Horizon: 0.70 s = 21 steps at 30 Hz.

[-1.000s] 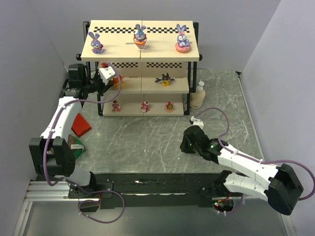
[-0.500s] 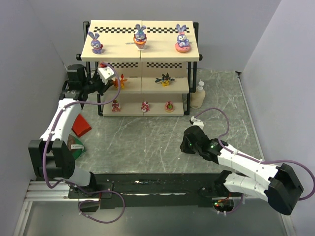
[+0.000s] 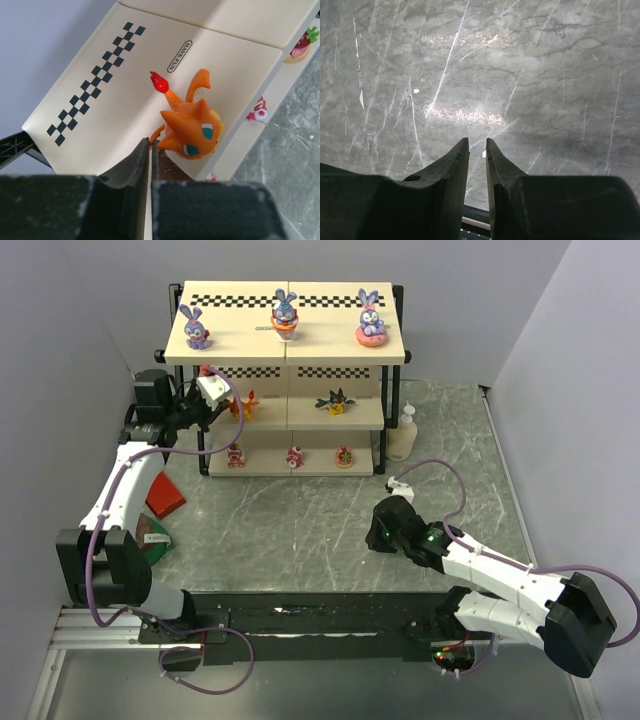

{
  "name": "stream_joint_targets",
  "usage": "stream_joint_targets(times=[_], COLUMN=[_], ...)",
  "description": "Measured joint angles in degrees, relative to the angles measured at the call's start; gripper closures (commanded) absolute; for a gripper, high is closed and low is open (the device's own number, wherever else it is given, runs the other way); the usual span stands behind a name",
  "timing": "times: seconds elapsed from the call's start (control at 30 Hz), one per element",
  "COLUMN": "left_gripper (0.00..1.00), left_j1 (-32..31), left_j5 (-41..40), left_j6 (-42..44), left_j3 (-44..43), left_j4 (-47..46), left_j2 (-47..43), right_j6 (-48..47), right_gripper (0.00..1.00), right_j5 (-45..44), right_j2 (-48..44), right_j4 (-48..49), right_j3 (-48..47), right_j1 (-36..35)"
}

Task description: Place and organize the plastic toys onto the shelf

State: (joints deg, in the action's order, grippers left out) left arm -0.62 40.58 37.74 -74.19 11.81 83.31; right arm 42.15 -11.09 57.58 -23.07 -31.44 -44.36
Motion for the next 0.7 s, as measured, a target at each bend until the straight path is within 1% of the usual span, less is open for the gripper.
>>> stream_joint_targets(times=[0.13, 0.37, 0.5, 0.7], left_gripper=[0.93, 0.89, 0.85, 0.82], left_j1=[0.00, 0.00, 0.00, 0.00], left_j5=[0.02, 0.00, 0.02, 0.02], left_j6=[-0.22, -0.81, -0.96, -1.16], left_j3=[0.00, 0.00, 0.00, 0.00], left_j4=[-0.02, -0.07, -0.20, -0.44], left_j2=[0.00, 0.00, 0.00, 0.00], right_j6=[0.00, 0.00, 0.00, 0.00], right_gripper=[0.72, 0.72, 0.72, 0.72], right_j5=[0.00, 0.00, 0.02, 0.00], right_j2=[0.00, 0.00, 0.00, 0.00], right_j4=[0.00, 0.02, 0.07, 0.11], right_j3=[0.02, 0.02, 0.04, 0.07], right_j1=[0.00, 0.00, 0.00, 0.00])
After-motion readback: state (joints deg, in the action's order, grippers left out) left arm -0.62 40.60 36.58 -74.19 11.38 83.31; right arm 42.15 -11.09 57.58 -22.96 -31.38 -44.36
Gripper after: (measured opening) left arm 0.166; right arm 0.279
